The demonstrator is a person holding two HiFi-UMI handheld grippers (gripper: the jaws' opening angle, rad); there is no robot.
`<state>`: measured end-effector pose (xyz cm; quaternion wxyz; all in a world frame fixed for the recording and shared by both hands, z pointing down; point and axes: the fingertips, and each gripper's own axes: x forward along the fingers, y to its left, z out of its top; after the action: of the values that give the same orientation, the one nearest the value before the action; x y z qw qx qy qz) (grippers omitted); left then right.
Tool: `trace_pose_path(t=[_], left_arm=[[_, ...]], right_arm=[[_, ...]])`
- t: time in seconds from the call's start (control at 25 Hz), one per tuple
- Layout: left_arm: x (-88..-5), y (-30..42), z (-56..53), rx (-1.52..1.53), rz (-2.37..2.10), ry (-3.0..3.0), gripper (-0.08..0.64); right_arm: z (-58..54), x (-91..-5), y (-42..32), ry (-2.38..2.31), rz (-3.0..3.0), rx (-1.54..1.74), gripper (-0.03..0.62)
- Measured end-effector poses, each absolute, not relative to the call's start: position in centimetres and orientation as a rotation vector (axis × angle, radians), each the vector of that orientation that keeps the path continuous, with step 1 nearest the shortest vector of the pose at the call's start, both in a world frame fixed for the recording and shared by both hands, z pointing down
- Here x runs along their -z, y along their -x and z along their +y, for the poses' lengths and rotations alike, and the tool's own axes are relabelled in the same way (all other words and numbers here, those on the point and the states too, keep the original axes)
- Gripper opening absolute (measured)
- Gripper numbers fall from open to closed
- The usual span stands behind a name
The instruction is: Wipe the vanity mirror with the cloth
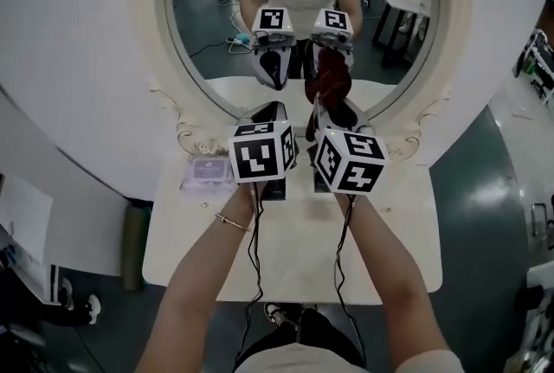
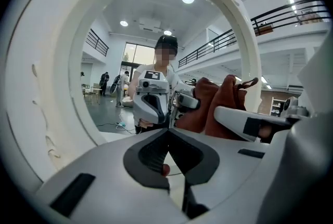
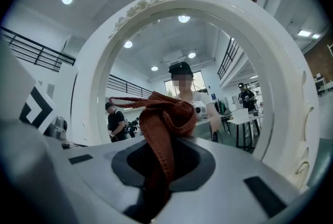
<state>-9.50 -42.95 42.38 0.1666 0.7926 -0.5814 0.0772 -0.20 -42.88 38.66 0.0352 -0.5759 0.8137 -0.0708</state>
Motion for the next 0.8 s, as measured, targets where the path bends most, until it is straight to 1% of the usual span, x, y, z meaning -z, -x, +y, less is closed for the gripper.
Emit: trace_pose_path(t=[0.08, 0.2, 0.32, 0.52, 0.68, 0.8], left_arm=[[-42.3, 11.6, -42.2, -0.213, -1.695, -2.223, 0.003], [-43.0, 12.7, -41.9, -0.204, -1.766, -2.155, 0.003], [-43.9, 14.2, -42.1, -0.19, -1.821, -2.094, 0.003], [-44.5, 18.0, -41.2, -0.188, -1.887, -2.042, 0.003], [-44.4, 23.0, -40.2, -0.173, -1.906, -2.007, 0.003], [-44.3, 24.8, -39.7, -0.165, -1.914, -1.99, 0.003]], right_arm=[[-42.6, -38.4, 1.6, 1.759, 2.497, 0.214, 0.063], [-42.9, -38.4, 0.6, 1.746, 2.454, 0.217, 0.063], [-43.6, -39.0, 2.1, 1.662, 2.506, 0.223, 0.063], [-43.8, -39.1, 6.2, 1.599, 2.525, 0.225, 0.063], [-43.2, -39.3, 12.7, 1.523, 2.631, 0.216, 0.063], [-42.8, -39.4, 16.0, 1.465, 2.699, 0.221, 0.063]])
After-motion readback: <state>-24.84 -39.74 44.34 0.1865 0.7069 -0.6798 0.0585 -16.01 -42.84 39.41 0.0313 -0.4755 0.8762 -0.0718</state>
